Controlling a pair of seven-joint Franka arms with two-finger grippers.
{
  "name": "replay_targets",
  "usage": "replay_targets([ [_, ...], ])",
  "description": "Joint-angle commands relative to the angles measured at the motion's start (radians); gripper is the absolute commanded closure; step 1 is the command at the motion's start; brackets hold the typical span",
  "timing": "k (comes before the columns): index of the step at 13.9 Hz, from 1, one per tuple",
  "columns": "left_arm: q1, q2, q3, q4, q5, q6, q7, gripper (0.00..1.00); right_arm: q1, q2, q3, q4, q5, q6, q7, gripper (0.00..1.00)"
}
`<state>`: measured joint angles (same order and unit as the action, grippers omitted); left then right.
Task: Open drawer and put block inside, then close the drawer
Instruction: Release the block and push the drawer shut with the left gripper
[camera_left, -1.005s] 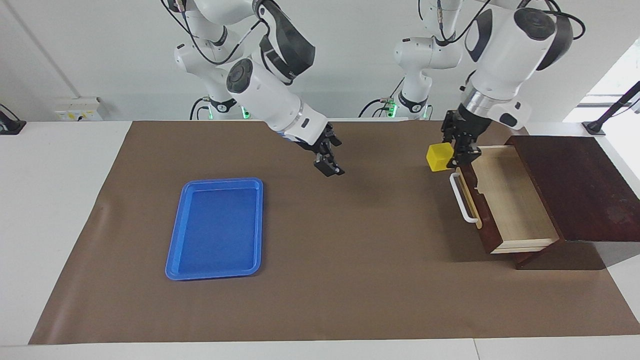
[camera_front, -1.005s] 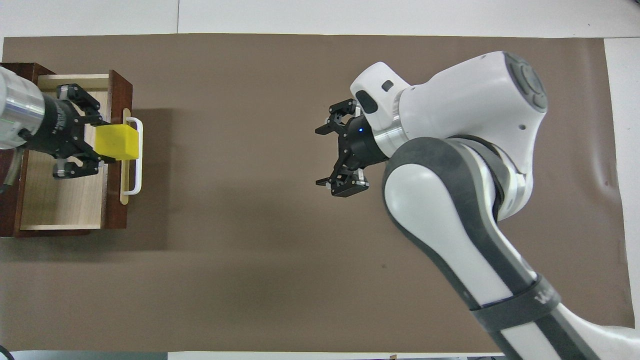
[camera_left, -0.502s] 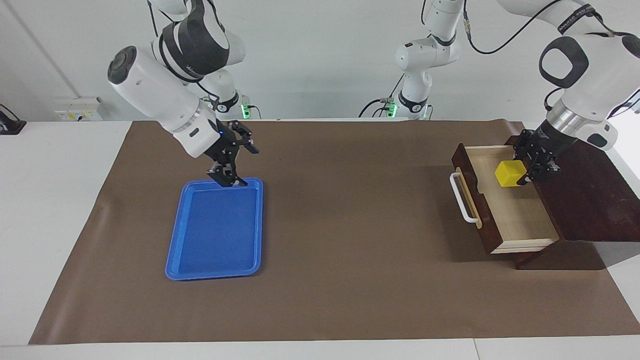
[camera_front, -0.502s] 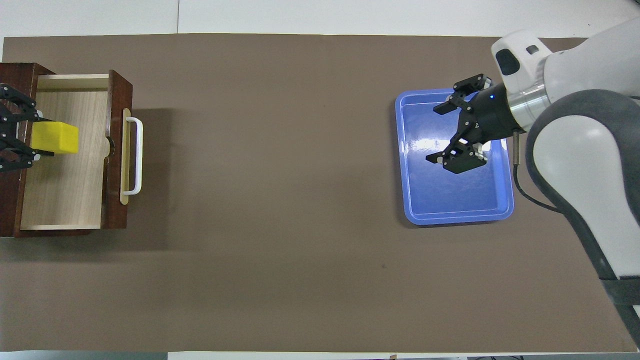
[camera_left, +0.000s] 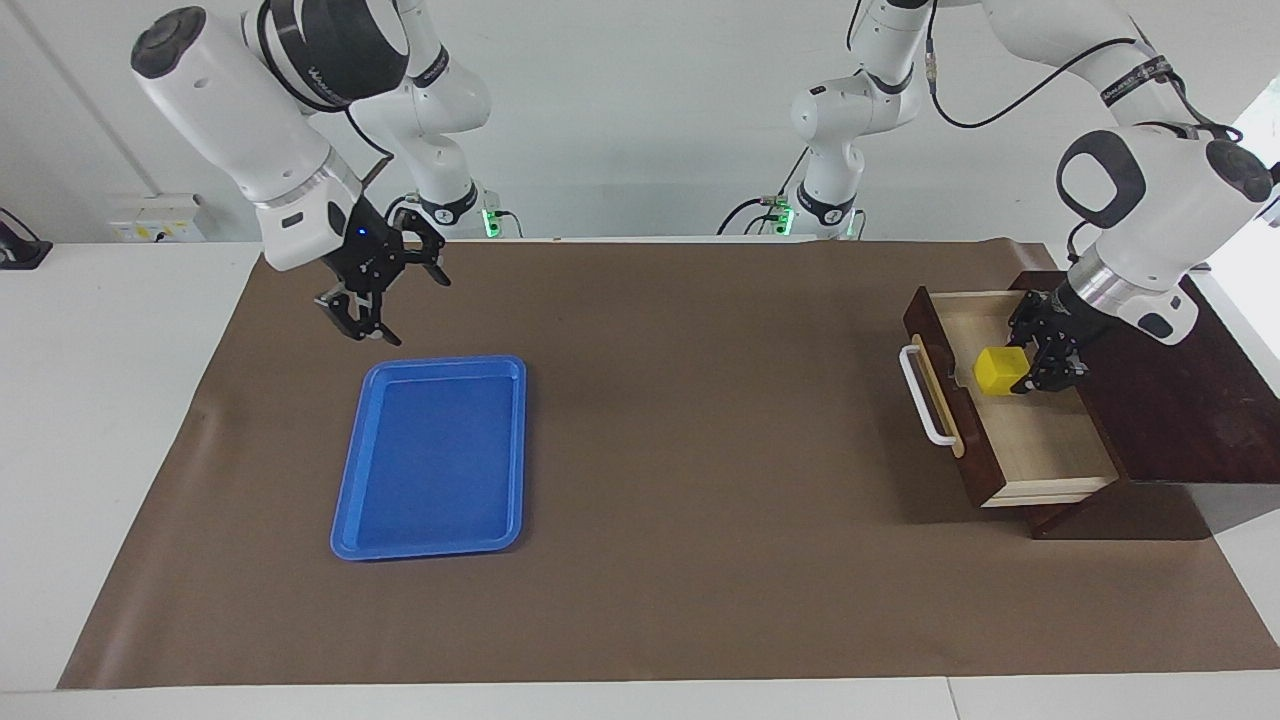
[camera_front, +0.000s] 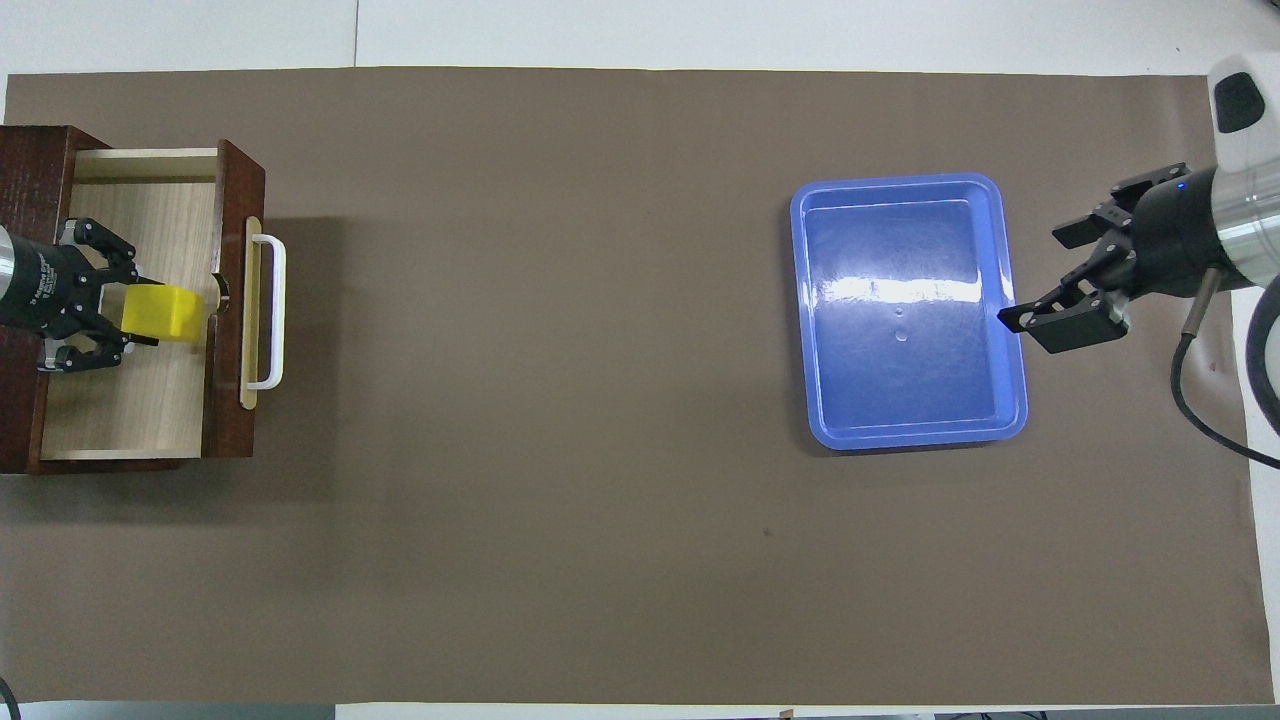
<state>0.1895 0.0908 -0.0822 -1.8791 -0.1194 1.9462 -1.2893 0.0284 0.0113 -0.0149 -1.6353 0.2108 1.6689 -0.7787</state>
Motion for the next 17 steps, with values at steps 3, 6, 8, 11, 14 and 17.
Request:
replay_targets([
  [3,0.011,-0.065,-0.002,-0.080,0.000,0.037,0.045,0.16,-0.019,-0.031,0.006,0.057,-0.187,-0.147,0.332,0.00],
  [6,-0.001,-0.049,-0.004,0.033,0.064,-0.051,0.036,0.00,-0.028,-0.033,0.001,0.072,-0.212,-0.227,0.563,0.00],
  [8,-0.042,-0.010,-0.013,0.174,0.061,-0.165,-0.013,0.00,-0.028,-0.034,0.000,0.081,-0.226,-0.258,0.677,0.00],
  [11,-0.191,0.003,-0.011,0.172,0.070,-0.139,-0.188,0.00,-0.031,-0.040,-0.016,0.078,-0.228,-0.242,0.708,0.00],
  [14,-0.265,-0.006,-0.011,0.037,0.127,-0.029,-0.301,0.00,-0.031,-0.045,-0.017,0.058,-0.247,-0.200,0.719,0.00],
  [17,-0.236,0.001,-0.008,-0.026,0.159,0.055,-0.309,0.00,-0.038,-0.050,-0.014,0.055,-0.248,-0.193,0.702,0.00],
])
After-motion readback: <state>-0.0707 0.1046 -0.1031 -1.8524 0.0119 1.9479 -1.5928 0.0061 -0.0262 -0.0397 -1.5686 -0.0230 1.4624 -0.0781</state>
